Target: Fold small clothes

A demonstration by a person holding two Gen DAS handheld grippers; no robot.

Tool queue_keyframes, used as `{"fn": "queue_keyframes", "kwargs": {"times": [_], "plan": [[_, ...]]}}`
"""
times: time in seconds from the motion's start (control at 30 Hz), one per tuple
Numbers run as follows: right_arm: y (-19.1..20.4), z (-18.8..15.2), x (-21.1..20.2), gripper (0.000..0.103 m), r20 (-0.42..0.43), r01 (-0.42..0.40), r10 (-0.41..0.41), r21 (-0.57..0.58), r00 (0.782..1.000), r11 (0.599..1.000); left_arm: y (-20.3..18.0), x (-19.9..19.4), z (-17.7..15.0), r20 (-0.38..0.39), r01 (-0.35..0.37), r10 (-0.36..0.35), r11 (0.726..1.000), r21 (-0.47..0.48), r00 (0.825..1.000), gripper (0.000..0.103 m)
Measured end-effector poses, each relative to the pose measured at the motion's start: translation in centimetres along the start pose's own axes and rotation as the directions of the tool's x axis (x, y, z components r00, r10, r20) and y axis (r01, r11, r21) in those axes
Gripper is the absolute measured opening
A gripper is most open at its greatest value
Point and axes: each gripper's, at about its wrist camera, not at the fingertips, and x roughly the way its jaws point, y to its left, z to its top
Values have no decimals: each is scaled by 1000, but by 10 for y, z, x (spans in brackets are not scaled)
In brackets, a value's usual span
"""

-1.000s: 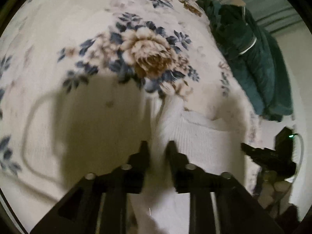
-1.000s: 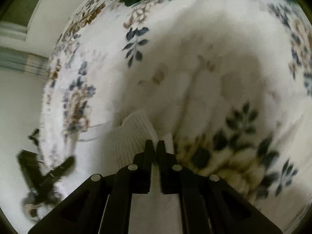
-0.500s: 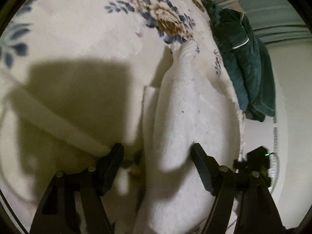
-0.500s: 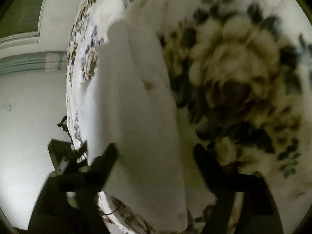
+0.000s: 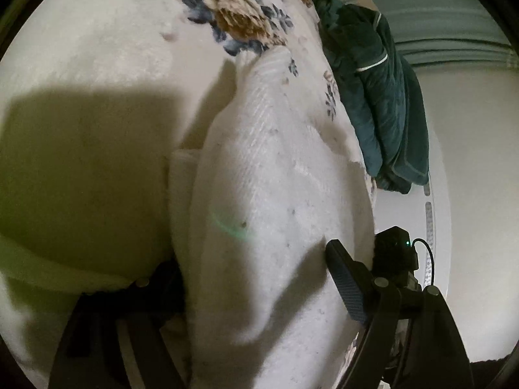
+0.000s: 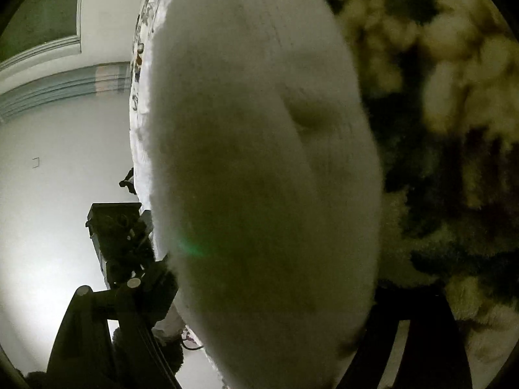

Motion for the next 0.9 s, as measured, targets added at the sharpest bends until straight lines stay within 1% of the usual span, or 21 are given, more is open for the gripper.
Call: {"fn": "queue_keyframes", "kwargs": {"times": [0.13,0.17,0.2,0.23,0.27,0.3,0.33,0.4,0.5,0.63,0.7,0.8,0.83,0.9], "plan": [[-2,0,-1,86,-3,1,-1,6,1000,1000,-3,1,-2,3,-19,19,1000,19,1000,78],[-2,0,-3,83,1,10,-10,4,1000,1000,-2,0,-4,6,-23,23,999,26,1000,78],[-2,0,-4,76,7,28,-28,0,1000,1000,-2,-1,-6,10,-29,28,999,30,1000,73],[-3,-1,-8,73,14,43,-43,0,999,999,-3,0,-6,15,-32,31,999,33,999,68],[-4,-3,-9,69,22,40,-40,7,999,999,-3,1,-8,17,-27,26,999,36,1000,54],[-5,-5,-10,63,32,35,-36,13,999,999,-3,0,-9,24,-20,19,999,36,1000,42],[-6,-6,-11,61,44,35,-36,17,998,999,-2,-3,-10,41,-12,11,1000,28,999,39],[-6,-9,-13,53,64,28,-30,29,998,999,-8,-8,-10,68,1,-2,1000,21,998,32],[7,-10,-22,48,91,22,-22,5,996,1000,-27,-20,-4,101,7,-13,998,55,995,27],[33,-4,-40,47,125,3,4,-57,992,998,-57,-39,16,131,25,-41,992,120,991,27],[50,4,-52,47,151,-5,20,-94,988,996,-68,-48,31,147,38,-59,988,147,987,27],[77,29,-61,47,186,-21,47,-140,981,990,-80,-61,63,180,38,-69,984,174,981,27],[85,40,-63,47,194,-21,52,-155,980,988,-81,-64,78,192,33,-67,984,176,979,27],[102,63,-60,47,209,-5,43,-182,977,983,-82,-64,105,209,17,-55,984,179,976,27]]}}
